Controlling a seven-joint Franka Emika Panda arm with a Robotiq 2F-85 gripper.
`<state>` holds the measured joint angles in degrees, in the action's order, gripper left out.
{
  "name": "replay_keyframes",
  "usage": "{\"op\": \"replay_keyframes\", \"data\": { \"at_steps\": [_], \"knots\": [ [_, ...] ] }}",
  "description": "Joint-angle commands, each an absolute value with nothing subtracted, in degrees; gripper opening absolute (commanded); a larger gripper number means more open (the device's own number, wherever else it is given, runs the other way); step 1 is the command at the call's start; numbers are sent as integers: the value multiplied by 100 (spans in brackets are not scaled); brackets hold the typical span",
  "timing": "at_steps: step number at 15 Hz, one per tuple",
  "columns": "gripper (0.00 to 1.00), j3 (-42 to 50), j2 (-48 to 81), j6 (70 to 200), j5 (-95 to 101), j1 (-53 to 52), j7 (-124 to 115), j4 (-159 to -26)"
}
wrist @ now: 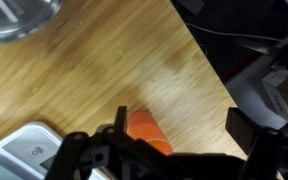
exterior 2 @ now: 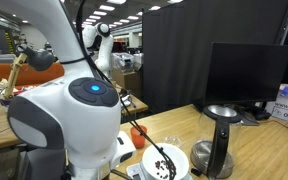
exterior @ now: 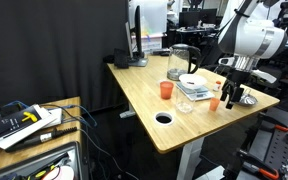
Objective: Pour the things in the small orange cup into the glass bowl
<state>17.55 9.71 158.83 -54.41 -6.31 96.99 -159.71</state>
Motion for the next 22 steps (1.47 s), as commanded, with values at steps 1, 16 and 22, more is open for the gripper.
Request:
{"op": "replay_keyframes", "data": {
  "at_steps": [1, 16, 22],
  "knots": [
    [100, 1754, 1013, 15891, -5580, -631, 9809, -15969],
    [100, 1724, 1182, 15909, -5593, -654, 9772, -15726],
    [100, 1631, 1200, 15674, -5698, -587, 9849, -15659]
  ]
}}
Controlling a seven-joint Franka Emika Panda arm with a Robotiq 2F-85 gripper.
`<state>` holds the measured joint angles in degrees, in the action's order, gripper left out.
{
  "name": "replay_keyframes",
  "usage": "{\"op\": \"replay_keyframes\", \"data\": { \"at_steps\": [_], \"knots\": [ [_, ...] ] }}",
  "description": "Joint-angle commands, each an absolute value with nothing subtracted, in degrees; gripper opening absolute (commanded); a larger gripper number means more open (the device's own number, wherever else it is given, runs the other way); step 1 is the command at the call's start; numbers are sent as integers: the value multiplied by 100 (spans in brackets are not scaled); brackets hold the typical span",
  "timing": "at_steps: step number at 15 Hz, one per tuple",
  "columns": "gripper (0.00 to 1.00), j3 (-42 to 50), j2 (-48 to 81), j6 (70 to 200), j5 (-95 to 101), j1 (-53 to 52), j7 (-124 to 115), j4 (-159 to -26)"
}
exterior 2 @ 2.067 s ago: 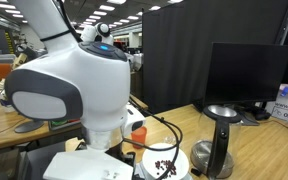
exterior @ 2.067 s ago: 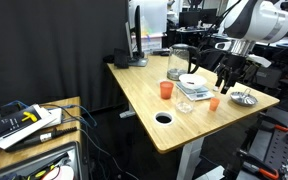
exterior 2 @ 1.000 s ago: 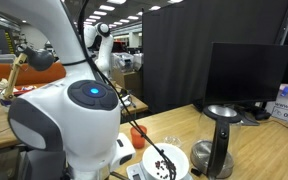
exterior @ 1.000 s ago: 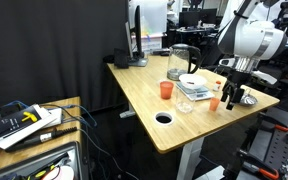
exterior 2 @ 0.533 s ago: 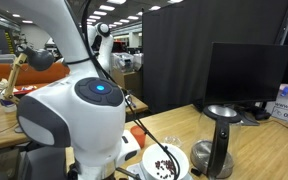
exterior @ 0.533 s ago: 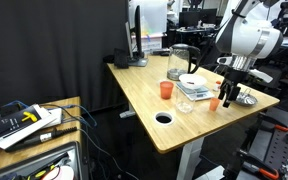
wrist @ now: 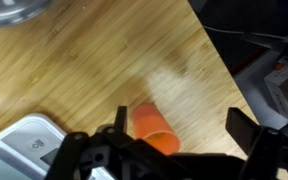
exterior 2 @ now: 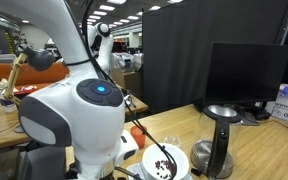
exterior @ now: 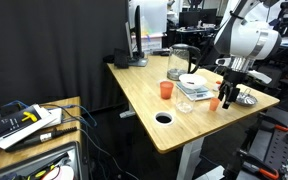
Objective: Pour the things in the small orange cup into the glass bowl
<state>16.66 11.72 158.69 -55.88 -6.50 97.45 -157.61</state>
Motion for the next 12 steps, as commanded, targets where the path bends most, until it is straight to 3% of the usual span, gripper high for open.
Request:
{"op": "replay_keyframes", "data": {
  "at_steps": [1, 12],
  "knots": [
    [100, 1629, 1214, 15646, -5714, -579, 9853, -15636],
    [100, 1619, 1466, 15559, -5871, -460, 10038, -15489]
  ]
}}
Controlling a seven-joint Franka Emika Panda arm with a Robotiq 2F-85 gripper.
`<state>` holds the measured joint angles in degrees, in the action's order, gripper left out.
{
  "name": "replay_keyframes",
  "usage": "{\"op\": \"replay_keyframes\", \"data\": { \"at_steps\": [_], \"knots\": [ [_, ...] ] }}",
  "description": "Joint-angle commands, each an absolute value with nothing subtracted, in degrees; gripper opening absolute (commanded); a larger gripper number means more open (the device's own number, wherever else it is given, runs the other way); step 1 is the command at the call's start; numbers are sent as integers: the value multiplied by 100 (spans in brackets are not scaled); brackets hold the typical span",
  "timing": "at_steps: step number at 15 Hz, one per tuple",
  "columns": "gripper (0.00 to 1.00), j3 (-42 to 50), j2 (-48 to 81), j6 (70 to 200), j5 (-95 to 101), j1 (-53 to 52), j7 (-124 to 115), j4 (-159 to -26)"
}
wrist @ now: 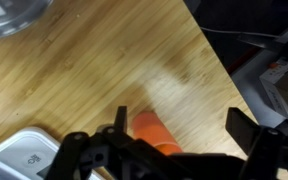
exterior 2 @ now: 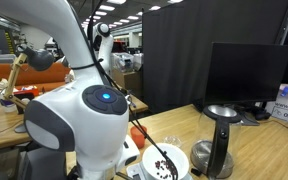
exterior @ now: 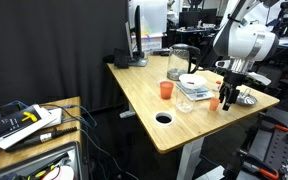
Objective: Pour the things in the small orange cup into the glass bowl
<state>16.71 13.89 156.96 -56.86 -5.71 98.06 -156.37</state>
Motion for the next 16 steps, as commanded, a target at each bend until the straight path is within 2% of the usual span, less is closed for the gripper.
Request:
{"op": "replay_keyframes", "data": {
  "at_steps": [1, 5, 6, 8, 9, 16],
  "knots": [
    [100, 1618, 1472, 15560, -5870, -462, 10042, -15457],
    [100, 1636, 1500, 15517, -5866, -443, 10020, -15309],
    [97, 1635, 1516, 15504, -5861, -439, 10027, -15286],
    [73, 1621, 1544, 15480, -5884, -431, 10048, -15269],
    [70, 1614, 1555, 15471, -5899, -429, 10054, -15264],
    [20, 1607, 1634, 15381, -5922, -439, 10036, -15166]
  ]
}}
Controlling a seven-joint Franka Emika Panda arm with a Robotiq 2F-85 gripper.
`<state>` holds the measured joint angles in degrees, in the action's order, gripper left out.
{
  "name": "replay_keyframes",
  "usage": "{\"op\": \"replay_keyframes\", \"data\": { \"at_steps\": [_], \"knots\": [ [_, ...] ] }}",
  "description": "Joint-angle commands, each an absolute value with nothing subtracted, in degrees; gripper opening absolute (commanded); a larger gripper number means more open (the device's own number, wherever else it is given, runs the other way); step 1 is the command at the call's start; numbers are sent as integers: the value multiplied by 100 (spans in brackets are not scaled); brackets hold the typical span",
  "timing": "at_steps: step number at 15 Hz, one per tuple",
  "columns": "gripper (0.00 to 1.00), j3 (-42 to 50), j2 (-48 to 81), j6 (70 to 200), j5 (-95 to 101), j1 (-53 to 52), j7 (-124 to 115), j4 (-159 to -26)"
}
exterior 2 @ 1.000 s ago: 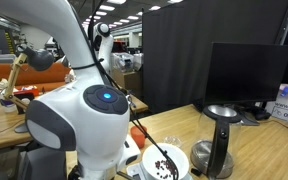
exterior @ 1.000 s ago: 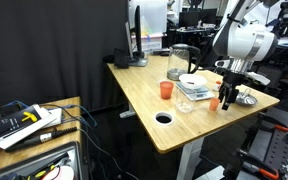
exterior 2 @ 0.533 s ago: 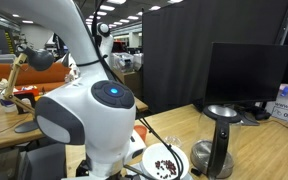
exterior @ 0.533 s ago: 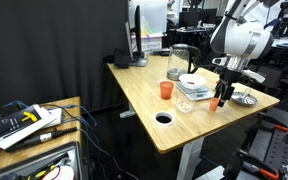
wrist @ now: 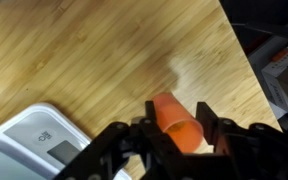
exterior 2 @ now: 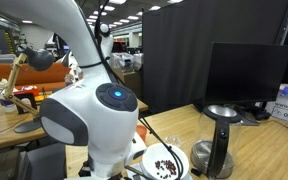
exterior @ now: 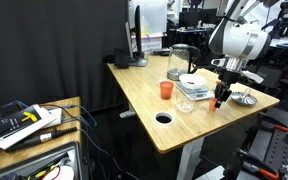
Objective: Pour the things in the small orange cup into the glass bowl
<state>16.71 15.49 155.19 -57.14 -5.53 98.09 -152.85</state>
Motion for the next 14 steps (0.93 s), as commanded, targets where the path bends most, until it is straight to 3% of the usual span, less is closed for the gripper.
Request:
{"op": "replay_keyframes", "data": {
  "at_steps": [1, 14],
  "knots": [
    [19, 1607, 1634, 15366, -5930, -439, 10034, -15150],
    [17, 2049, 1422, 16681, -4586, -985, 9251, -15444]
  ]
}}
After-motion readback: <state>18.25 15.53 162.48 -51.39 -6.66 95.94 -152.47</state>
